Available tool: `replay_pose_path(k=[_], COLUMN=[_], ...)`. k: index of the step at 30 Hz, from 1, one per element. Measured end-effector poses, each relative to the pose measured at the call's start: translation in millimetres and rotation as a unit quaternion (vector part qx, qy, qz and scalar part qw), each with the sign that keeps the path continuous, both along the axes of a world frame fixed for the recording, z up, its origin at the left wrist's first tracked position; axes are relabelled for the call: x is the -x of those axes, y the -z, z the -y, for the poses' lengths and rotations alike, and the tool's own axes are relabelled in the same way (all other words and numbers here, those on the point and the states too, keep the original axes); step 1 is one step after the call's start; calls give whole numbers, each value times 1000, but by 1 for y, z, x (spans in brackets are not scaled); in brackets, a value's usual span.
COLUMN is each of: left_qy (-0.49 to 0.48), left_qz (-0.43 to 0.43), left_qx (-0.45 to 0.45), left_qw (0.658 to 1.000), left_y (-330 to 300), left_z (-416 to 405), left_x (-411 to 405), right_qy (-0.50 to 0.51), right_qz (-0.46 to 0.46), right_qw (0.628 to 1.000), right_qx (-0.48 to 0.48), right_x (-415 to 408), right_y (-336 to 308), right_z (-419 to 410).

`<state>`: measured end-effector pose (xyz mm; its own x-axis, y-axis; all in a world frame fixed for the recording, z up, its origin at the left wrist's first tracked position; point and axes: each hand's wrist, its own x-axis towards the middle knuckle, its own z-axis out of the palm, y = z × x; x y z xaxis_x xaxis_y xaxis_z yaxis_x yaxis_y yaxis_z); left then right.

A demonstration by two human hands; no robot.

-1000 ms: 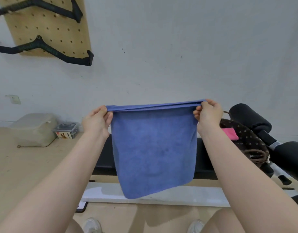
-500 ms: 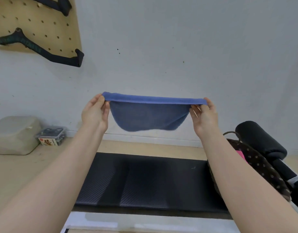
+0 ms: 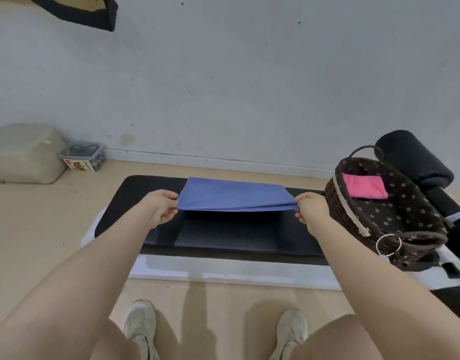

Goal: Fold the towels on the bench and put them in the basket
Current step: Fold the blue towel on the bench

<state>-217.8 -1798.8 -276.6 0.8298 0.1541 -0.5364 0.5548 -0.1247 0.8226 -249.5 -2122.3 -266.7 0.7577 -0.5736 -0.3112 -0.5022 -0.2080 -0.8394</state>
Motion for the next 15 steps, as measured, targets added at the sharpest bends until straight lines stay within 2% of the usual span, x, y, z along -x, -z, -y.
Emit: replay_pose_path(k=[6, 9, 12, 15], left_qy=[19, 48, 90, 105], left_qz=[50, 41, 51, 17], left_qx=[-102, -158, -176, -184], left_qw=[993, 985, 979, 977], left_y=[9, 22, 30, 36], left_z=[-2, -5, -1, 0], left_x=[33, 58, 78, 95], right_qy=[-77, -82, -89, -83], right_qz=[-28, -75, -128, -116], right_qw=[995, 991, 987, 990], right_qx=[62, 77, 25, -16], right_x=[36, 58, 81, 102], right_y=[9, 22, 35, 46], right_z=[1, -3, -6, -7])
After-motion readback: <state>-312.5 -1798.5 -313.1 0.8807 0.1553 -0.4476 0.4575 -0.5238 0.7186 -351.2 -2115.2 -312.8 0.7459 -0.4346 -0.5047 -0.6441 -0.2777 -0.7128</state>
